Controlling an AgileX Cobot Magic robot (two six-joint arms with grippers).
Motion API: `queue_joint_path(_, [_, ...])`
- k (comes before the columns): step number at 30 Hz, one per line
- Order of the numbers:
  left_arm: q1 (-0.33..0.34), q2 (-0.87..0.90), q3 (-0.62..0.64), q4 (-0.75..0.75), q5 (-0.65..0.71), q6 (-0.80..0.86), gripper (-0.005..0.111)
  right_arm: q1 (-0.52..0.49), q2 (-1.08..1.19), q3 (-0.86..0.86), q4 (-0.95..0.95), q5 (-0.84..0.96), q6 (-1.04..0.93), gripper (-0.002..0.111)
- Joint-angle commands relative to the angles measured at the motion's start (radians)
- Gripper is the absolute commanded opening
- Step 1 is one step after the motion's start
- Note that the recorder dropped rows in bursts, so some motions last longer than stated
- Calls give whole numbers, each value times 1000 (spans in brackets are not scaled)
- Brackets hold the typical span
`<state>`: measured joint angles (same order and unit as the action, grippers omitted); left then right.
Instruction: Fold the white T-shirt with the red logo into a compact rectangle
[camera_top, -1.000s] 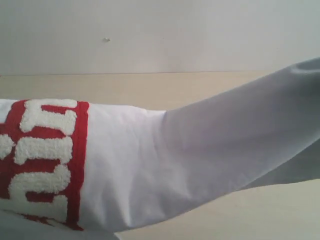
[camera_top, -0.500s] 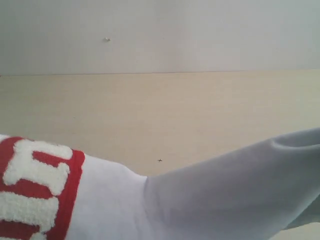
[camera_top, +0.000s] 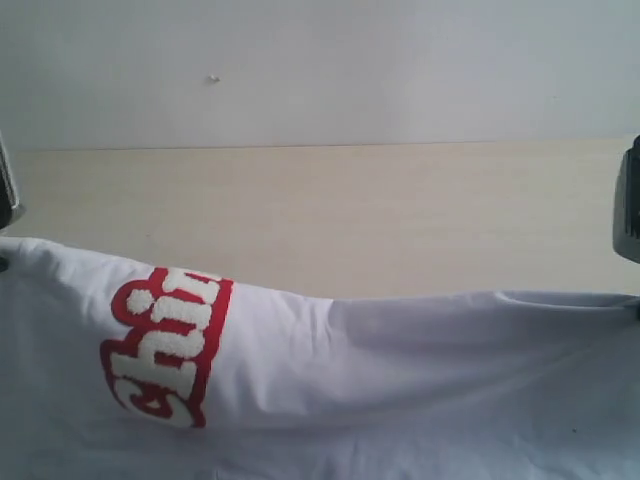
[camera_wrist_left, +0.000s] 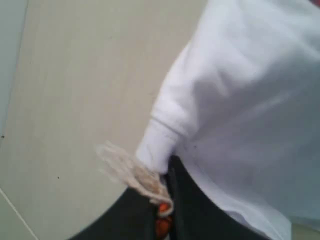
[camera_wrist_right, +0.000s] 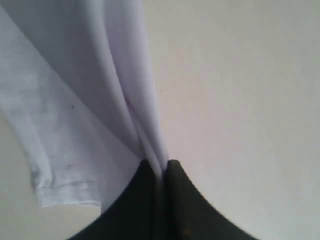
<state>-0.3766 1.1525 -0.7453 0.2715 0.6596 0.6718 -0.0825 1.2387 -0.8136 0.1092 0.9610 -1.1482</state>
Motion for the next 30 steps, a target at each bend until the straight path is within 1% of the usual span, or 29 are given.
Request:
queue_joint_path(1, [81, 163, 3, 13, -220, -12, 0, 1, 124, 0, -49, -192, 11, 0])
queue_joint_path(5, [132, 305, 3, 13, -363, -27, 0, 1, 236, 0, -49, -331, 28, 0])
queue_joint_path(10, [171, 452, 3, 13, -504, -27, 0, 1, 356, 0, -65, -475, 63, 0])
queue_joint_path(12, [179, 485, 3, 13, -562, -27, 0, 1, 381, 0, -70, -535, 92, 0])
queue_joint_path(17, [224, 548, 1, 1, -748, -30, 0, 1, 425, -2, -133, -674, 156, 0])
queue_joint_path(21, [266, 589, 1, 0, -791, -56, 0, 1, 460, -2, -135, -772, 160, 0])
queue_joint_path(25, [288, 628, 1, 0, -803, -56, 0, 1, 499, -4, -135, -794, 160, 1])
queue_joint_path(27, [291, 647, 1, 0, -821, -56, 0, 1, 518, -4, -135, -794, 160, 5])
queue_joint_path(30, [291, 671, 1, 0, -866, -74, 0, 1, 535, -4, -139, -819, 154, 18])
